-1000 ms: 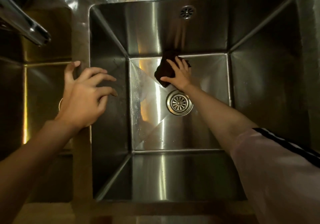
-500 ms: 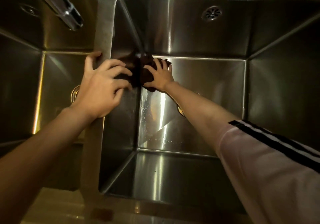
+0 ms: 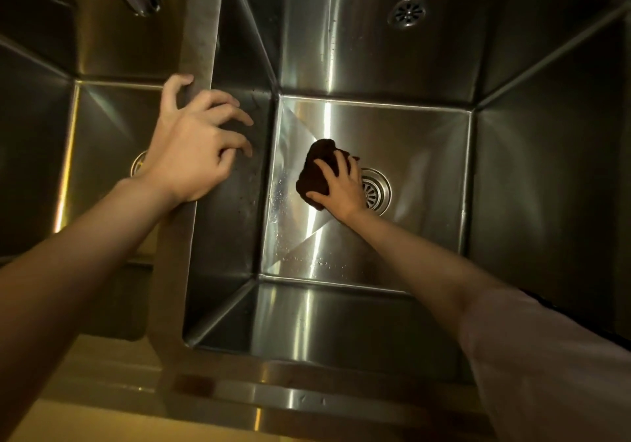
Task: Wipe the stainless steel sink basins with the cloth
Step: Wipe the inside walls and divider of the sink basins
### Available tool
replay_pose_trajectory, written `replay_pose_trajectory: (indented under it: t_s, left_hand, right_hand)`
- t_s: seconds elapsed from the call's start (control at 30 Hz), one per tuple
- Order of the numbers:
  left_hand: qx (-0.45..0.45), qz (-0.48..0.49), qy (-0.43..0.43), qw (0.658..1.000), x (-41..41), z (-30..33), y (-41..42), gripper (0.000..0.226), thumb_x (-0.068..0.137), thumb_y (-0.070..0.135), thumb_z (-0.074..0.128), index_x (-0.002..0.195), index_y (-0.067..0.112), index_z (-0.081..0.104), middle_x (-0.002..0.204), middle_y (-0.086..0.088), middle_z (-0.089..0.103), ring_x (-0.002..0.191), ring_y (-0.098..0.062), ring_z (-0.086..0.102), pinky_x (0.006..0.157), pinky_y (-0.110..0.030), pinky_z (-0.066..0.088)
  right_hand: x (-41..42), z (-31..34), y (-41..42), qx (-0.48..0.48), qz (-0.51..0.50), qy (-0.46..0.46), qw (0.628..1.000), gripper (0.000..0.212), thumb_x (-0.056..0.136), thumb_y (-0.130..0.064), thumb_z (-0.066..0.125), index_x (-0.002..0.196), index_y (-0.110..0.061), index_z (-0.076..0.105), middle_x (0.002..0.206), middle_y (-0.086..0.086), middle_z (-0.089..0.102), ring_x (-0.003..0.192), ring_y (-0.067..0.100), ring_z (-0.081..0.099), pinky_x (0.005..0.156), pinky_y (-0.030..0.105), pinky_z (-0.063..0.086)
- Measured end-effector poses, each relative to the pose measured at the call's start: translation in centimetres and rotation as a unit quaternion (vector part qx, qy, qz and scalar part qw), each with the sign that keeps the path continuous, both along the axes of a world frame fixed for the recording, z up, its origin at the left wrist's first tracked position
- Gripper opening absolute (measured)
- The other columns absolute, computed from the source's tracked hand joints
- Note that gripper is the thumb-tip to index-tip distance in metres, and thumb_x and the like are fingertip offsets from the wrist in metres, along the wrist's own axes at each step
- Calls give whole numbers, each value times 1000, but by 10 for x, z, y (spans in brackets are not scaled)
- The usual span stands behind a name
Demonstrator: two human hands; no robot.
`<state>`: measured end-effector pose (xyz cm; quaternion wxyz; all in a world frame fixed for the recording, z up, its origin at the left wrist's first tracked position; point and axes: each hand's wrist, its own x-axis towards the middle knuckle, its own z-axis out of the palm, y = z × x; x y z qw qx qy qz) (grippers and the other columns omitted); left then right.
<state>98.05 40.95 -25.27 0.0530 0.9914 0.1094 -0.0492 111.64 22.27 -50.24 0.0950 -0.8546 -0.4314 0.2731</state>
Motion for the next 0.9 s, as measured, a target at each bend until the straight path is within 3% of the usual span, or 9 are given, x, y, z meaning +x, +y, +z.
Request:
replay_pose_trajectory:
  t_s: [0.23, 0.47, 0.6, 0.8, 0.9]
  left_hand:
    - [7, -1, -17, 1000, -3, -6, 2, 38, 84, 24, 39, 83, 30, 77, 115, 6, 67, 122, -20, 49, 113, -49, 9]
    - [5, -3, -11, 1000, -3, -4, 2, 40, 85, 25, 37, 86, 28, 77, 118, 3, 65, 124, -21, 46, 114, -50, 8]
    - [7, -1, -12, 1000, -2, -4, 0, 42, 84, 26, 35, 84, 26, 77, 117, 1, 65, 123, -23, 48, 113, -56, 13]
    - [11, 3, -11, 1000, -3, -6, -1, 43, 85, 25, 34, 82, 26, 77, 118, 1, 65, 124, -22, 46, 113, -54, 12]
    - [21, 4, -11, 1000, -2, -9, -1, 41, 85, 23, 35, 82, 27, 76, 118, 2, 64, 125, -21, 44, 113, -51, 9]
  right_hand:
    - [-49, 5, 44, -3, 77, 1, 997, 76, 79, -66, 54, 145, -38, 28, 157, 8, 16, 142, 39, 14, 117, 52, 16]
    - [-36, -3, -65, -10, 67, -14, 998, 80, 77, -66, 58, 143, -31, 31, 153, 11, 22, 138, 37, 24, 114, 50, 27]
    - [-52, -2, -66, -28, 57, -48, 997, 79, 82, -64, 53, 145, -21, 31, 151, 20, 25, 135, 42, 26, 113, 51, 27]
    - [-97, 9, -18, 18, 186, -28, 982, 80, 76, -69, 56, 141, -26, 38, 145, 15, 32, 128, 36, 34, 104, 49, 37]
    - [-104, 7, -28, 23, 200, -5, 980, 80, 71, -70, 60, 137, -28, 40, 144, 11, 32, 129, 33, 34, 104, 46, 38]
